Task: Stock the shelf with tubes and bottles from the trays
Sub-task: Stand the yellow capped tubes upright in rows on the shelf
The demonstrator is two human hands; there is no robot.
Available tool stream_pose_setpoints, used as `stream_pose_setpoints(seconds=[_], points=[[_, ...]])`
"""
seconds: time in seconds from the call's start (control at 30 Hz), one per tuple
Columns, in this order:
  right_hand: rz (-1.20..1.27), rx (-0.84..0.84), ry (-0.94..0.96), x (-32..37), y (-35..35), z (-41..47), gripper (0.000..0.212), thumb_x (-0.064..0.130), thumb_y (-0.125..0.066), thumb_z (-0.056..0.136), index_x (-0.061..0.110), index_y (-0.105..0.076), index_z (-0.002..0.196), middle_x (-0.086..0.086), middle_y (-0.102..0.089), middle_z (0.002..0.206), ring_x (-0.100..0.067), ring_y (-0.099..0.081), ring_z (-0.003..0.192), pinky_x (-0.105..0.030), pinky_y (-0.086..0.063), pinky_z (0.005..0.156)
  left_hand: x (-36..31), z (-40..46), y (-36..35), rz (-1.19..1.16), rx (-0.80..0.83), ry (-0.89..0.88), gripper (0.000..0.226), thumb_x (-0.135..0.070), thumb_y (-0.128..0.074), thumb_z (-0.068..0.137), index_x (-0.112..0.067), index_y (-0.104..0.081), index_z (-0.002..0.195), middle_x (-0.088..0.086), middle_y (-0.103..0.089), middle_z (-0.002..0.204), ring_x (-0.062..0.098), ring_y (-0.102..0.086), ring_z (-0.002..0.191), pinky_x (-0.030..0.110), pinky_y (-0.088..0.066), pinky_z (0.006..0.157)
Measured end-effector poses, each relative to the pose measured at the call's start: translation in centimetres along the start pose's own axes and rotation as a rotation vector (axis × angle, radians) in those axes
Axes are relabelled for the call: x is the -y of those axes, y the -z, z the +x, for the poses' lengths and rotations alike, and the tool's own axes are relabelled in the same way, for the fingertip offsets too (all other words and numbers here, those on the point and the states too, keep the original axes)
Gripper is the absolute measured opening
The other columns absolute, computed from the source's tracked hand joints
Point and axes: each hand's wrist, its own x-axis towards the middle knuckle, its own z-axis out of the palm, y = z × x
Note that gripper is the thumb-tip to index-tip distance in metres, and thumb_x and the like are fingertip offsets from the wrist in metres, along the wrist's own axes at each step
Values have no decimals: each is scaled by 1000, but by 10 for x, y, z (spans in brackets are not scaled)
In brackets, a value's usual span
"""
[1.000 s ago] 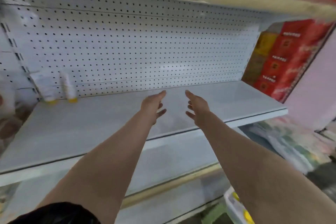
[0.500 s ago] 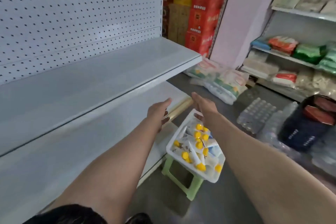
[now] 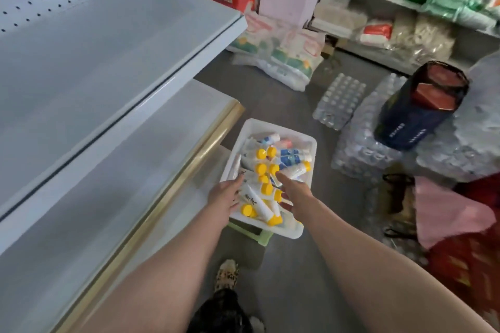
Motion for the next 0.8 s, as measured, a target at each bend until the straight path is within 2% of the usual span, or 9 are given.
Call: stream_pose_setpoints(seconds=[0.1, 0.2, 0.3, 0.37, 0.43, 0.53, 0.6, 0.73, 0.8], points=[[-1, -15, -55, -6, -10, 27, 49, 49, -79, 80, 16, -65, 114, -6, -64, 118, -24, -61, 107, -41, -54, 96, 8, 32, 1, 27, 6, 52, 37, -38, -74, 87, -14, -65, 113, 14, -63, 124, 17, -58, 87, 36, -55, 90], [-8, -32, -52, -10, -20, 48, 47, 40, -77, 87, 13, -63, 123, -4, -62, 117, -23, -56, 110, -42, -52, 96, 17, 62, -2, 41, 9, 121, 41, -38, -74, 87, -11, -66, 116, 14, -66, 110, 23, -63, 100, 36, -55, 88], [-8, -40, -58, -16, -29, 69, 50, 39, -78, 86, 15, -63, 127, -4, -64, 118, -22, -56, 107, -44, -53, 97, 30, 90, -10, 60, 18, 193, 41, -37, -72, 89, -11, -66, 120, 1, -59, 85, 17, -58, 86, 35, -55, 86], [16, -50, -77, -20, -34, 82, 54, 39, -80, 84, 18, -61, 130, -3, -65, 118, -20, -58, 107, -42, -53, 94, 41, 104, -15, 80, 22, 235, 36, -39, -72, 89, -13, -67, 115, 3, -59, 90, 18, -57, 86, 34, -55, 82], [33, -67, -91, -23, -38, 93, 55, 36, -82, 82, 19, -61, 129, -3, -67, 118, -21, -60, 108, -41, -53, 90, 48, 114, -20, 87, 14, 262, 23, -38, -71, 90, -16, -67, 98, 6, -62, 96, 21, -59, 90, 35, -55, 82], [23, -96, -94, -25, -43, 109, 50, 33, -84, 80, 20, -66, 124, -1, -68, 106, -19, -64, 103, -40, -59, 86, 53, 129, -28, 59, -15, 264, 20, -32, -71, 91, -14, -63, 90, 6, -62, 85, 23, -60, 83, 36, -55, 88], [-45, -110, -84, -24, -46, 116, 46, 36, -85, 79, 20, -68, 118, 3, -68, 98, -18, -66, 95, -36, -62, 79, 55, 141, -33, 33, -42, 250, 27, -31, -74, 89, -8, -64, 99, 6, -65, 85, 23, -64, 78, 33, -58, 82], [-218, -141, -39, -23, -48, 128, 47, 45, -86, 75, 25, -70, 113, 5, -68, 95, -18, -71, 83, -34, -63, 71, 58, 158, -34, 71, -90, 272, 40, -32, -80, 82, -4, -65, 106, 8, -67, 83, 15, -60, 54, 24, -55, 51], [-246, -146, -23, -25, -52, 132, 49, 46, -87, 72, 25, -70, 112, 3, -70, 95, -18, -72, 80, -38, -64, 73, 60, 164, -34, 138, -84, 248, 47, -39, -82, 78, -6, -68, 107, 6, -68, 80, 14, -61, 53, 26, -52, 51]])
